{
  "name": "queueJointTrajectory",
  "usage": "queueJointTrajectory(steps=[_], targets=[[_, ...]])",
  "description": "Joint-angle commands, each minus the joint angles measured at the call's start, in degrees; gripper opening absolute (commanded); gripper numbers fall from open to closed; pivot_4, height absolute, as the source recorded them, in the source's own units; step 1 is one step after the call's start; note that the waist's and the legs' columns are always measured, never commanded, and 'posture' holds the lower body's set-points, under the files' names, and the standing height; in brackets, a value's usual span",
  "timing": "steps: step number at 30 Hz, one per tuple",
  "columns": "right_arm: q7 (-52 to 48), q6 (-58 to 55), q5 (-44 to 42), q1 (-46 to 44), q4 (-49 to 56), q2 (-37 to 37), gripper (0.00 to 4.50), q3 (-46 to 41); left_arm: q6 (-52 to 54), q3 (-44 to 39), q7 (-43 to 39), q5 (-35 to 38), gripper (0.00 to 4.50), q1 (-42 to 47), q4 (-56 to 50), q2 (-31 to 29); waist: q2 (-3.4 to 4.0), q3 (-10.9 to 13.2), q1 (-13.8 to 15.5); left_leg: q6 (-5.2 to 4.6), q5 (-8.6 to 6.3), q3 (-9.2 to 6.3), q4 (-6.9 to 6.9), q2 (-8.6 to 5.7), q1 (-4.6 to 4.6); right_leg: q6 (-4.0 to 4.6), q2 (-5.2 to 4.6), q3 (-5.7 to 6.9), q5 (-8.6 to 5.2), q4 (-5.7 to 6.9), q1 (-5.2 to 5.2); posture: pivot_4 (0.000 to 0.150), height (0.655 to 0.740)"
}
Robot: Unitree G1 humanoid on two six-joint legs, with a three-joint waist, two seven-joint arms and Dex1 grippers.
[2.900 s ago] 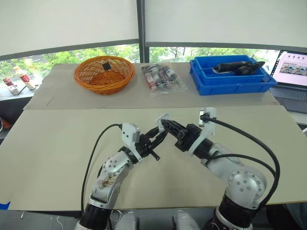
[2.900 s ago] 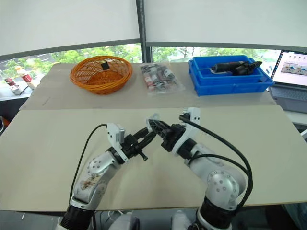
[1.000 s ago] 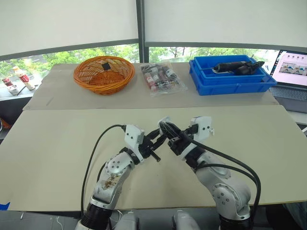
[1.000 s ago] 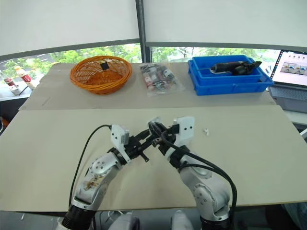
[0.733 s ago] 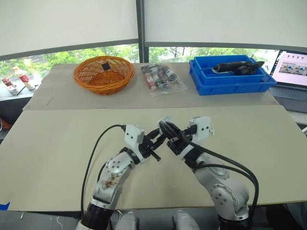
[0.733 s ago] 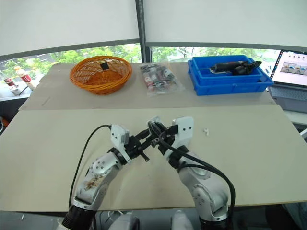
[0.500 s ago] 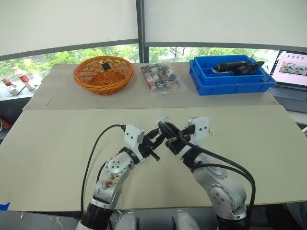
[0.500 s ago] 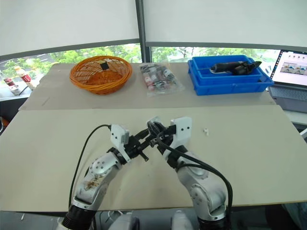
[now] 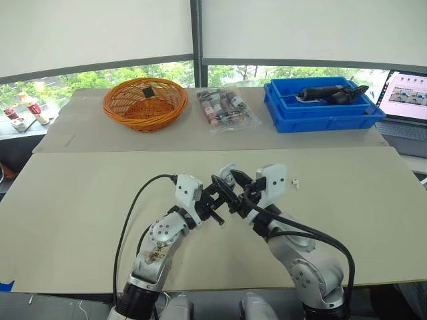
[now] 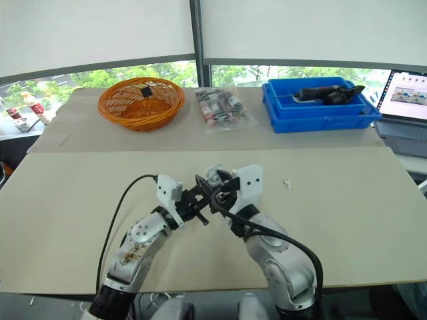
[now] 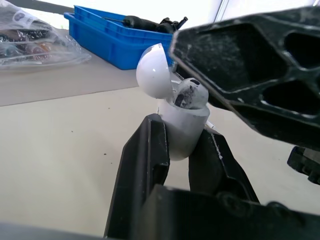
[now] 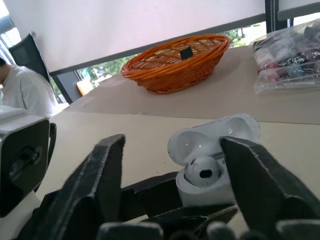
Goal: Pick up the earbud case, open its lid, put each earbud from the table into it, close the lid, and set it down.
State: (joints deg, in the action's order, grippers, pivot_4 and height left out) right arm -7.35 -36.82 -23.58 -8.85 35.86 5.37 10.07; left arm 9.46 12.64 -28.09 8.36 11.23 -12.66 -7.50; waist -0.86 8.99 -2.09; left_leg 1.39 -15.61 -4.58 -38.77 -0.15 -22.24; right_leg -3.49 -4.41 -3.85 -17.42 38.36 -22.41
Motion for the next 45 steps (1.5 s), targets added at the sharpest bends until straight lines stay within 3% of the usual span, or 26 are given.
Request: queueJointTrajectory(steps=[1, 9, 14, 18, 25, 34, 38, 45], targets=[[-0.43, -0.59, -0.38, 0.61, 2.11, 1.08, 3.48, -1.51, -3.63, -0.06, -0.19, 0.97, 0.53, 1.46, -4.10, 0.72, 0.00, 0.00, -0.02, 0.00, 0.00, 0.00, 0.00, 0.00, 0.00, 0.00, 0.00, 0.00, 0.00, -0.01, 0.00, 0.150, 0.7400], [-4.60, -1.03, -7.63, 0.69, 7.94, 4.97, 3.48, -7.97, -3.70, -0.72, -0.24, 1.42, 0.53, 1.17, -3.62, 0.14, -0.01, 0.00, 0.01, 0.00, 0.00, 0.01, 0.00, 0.00, 0.00, 0.00, 0.00, 0.00, 0.00, -0.04, 0.02, 0.150, 0.7400], [-12.32, -3.48, -17.73, 0.55, 9.55, 16.45, 3.48, -19.63, -4.33, -2.03, -2.52, 2.12, 0.53, 0.72, -3.08, -2.75, -0.02, 0.01, 0.18, -0.01, -0.01, 0.03, -0.01, -0.01, 0.01, 0.00, -0.01, 0.01, 0.00, -0.24, 0.15, 0.150, 0.7400], [-19.17, -4.80, -19.84, 2.26, 5.41, 27.99, 3.48, -27.23, -4.73, -3.73, -4.04, 3.06, 0.53, 0.49, -2.61, -4.66, -0.01, 0.02, 0.32, -0.03, -0.01, 0.15, 0.00, 0.00, 0.00, 0.00, 0.02, 0.04, 0.00, -0.26, 0.16, 0.150, 0.7400], [-33.06, 1.33, -12.05, 23.68, 0.53, 40.22, 3.48, -39.14, -5.19, -6.04, -4.44, 3.71, 0.53, -3.09, -4.36, -7.60, -0.04, 0.04, 1.77, -0.06, -0.03, 0.37, -0.04, 0.00, -0.04, 0.00, -0.01, 0.05, 0.00, -0.31, 0.21, 0.150, 0.7400], [-34.23, 13.70, -1.93, 37.92, -7.94, 34.32, 3.48, -46.12, -5.00, -5.22, -2.86, 3.14, 0.53, -6.25, -6.69, -6.75, -0.05, 0.05, 1.84, -0.06, -0.03, 0.41, -0.01, 0.02, 0.09, -0.02, 0.02, -0.01, 0.00, -0.31, 0.36, 0.150, 0.7400], [-32.30, 17.85, 0.09, 38.03, -13.42, 31.26, 4.47, -48.37, -5.17, -5.03, -2.55, 2.97, 0.53, -6.11, -6.46, -6.47, -0.05, 0.05, 1.89, -0.06, -0.03, 0.42, -0.02, 0.01, 0.09, -0.02, -0.01, -0.03, 0.00, -0.32, 0.37, 0.150, 0.7400], [-31.09, 18.50, 0.67, 35.89, -12.41, 29.78, 4.50, -45.72, -5.38, -5.27, -2.51, 3.13, 0.53, -5.37, -5.65, -6.57, 0.01, 0.02, 1.65, -0.06, -0.03, 0.45, 0.02, 0.03, 0.12, -0.01, 0.02, -0.05, 0.00, -0.31, 0.37, 0.150, 0.7400]])
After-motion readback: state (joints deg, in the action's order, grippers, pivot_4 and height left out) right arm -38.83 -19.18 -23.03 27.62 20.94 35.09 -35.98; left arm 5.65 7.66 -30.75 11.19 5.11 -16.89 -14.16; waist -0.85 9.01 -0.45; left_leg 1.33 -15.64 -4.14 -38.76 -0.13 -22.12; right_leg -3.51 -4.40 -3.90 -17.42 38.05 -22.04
